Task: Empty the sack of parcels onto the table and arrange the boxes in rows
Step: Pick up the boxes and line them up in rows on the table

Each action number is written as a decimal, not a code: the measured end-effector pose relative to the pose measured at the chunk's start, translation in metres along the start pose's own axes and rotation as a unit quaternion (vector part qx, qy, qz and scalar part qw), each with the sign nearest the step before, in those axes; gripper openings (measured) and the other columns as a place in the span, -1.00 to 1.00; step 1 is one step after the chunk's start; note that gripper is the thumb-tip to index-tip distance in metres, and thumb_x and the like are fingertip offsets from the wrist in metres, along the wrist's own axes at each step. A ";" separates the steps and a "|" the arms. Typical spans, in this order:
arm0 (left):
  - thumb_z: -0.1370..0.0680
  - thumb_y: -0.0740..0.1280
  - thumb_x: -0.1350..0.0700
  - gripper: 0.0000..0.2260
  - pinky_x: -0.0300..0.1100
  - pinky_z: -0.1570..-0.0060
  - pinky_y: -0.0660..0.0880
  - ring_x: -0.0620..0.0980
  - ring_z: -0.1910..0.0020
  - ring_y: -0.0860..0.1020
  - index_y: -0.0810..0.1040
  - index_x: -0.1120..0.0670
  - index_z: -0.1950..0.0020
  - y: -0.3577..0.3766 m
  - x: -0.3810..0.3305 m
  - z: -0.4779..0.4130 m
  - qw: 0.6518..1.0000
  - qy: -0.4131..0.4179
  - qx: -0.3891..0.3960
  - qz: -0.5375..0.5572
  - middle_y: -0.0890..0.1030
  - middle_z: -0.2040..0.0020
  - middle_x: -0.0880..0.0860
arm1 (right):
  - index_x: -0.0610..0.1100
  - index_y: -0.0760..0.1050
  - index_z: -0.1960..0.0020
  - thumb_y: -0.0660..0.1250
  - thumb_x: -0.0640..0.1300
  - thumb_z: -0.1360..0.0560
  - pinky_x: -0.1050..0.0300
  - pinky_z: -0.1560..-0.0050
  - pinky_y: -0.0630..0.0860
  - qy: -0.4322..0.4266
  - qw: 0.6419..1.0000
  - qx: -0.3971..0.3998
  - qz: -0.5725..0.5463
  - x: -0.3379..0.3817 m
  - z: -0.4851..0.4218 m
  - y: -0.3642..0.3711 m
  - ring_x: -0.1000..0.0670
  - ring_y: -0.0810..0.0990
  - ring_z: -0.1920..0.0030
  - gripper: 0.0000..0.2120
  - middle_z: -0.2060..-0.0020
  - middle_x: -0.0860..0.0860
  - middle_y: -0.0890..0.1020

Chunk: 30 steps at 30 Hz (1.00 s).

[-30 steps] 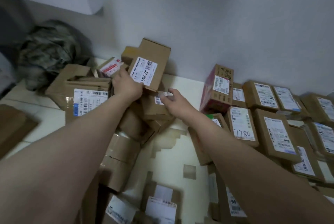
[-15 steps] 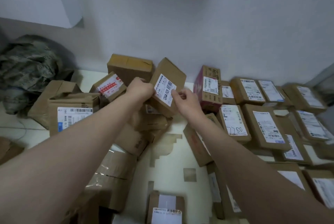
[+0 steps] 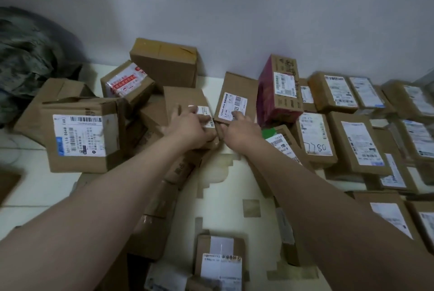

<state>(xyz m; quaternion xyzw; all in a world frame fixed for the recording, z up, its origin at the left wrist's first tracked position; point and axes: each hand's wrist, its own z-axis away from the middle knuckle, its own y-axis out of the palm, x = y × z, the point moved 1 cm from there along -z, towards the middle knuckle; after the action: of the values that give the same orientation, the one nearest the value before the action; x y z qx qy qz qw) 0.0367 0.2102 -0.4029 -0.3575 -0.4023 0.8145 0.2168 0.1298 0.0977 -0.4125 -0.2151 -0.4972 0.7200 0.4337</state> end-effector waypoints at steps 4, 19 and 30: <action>-0.51 0.28 -0.09 -0.72 0.27 -0.31 0.28 0.08 -0.29 0.41 0.61 -0.15 -0.19 -0.019 0.006 -0.008 0.995 -0.016 -0.091 -0.038 0.57 -0.24 -0.02 | -0.17 0.41 -0.37 0.15 -0.07 -0.61 -0.01 -0.34 0.28 0.047 0.988 -0.112 -0.094 0.013 -0.008 -0.005 -0.17 0.33 -0.39 -0.63 -0.35 -0.13 0.42; -0.61 0.15 -0.23 -0.49 -0.03 -0.01 0.42 0.19 -0.22 0.50 0.40 0.13 -0.37 -0.044 0.041 -0.009 0.980 -0.088 -0.148 -0.097 0.52 -0.25 0.19 | -0.12 0.53 -0.01 0.27 0.18 -0.56 0.00 0.01 0.60 -0.114 0.974 0.142 -0.137 0.021 -0.004 -0.003 -0.12 0.66 0.08 -0.65 0.13 -0.03 0.67; -0.58 0.23 -0.12 -0.22 0.17 -0.50 -0.25 0.27 -0.57 -0.05 -0.16 0.15 -0.60 -0.114 0.065 -0.093 0.964 -0.099 -0.245 0.020 0.13 -0.55 0.31 | 0.02 -0.02 -0.60 0.16 0.23 -0.59 -0.06 -0.42 0.37 -0.015 0.878 0.015 -0.478 0.086 -0.083 -0.050 -0.09 0.44 -0.32 -0.30 -0.55 0.04 0.23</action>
<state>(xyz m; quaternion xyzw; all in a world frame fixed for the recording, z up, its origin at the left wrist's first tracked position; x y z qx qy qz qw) 0.0721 0.3646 -0.3758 -0.3253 -0.6015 0.7267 0.0655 0.1664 0.2198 -0.3907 0.0660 -0.5351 0.4354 0.7210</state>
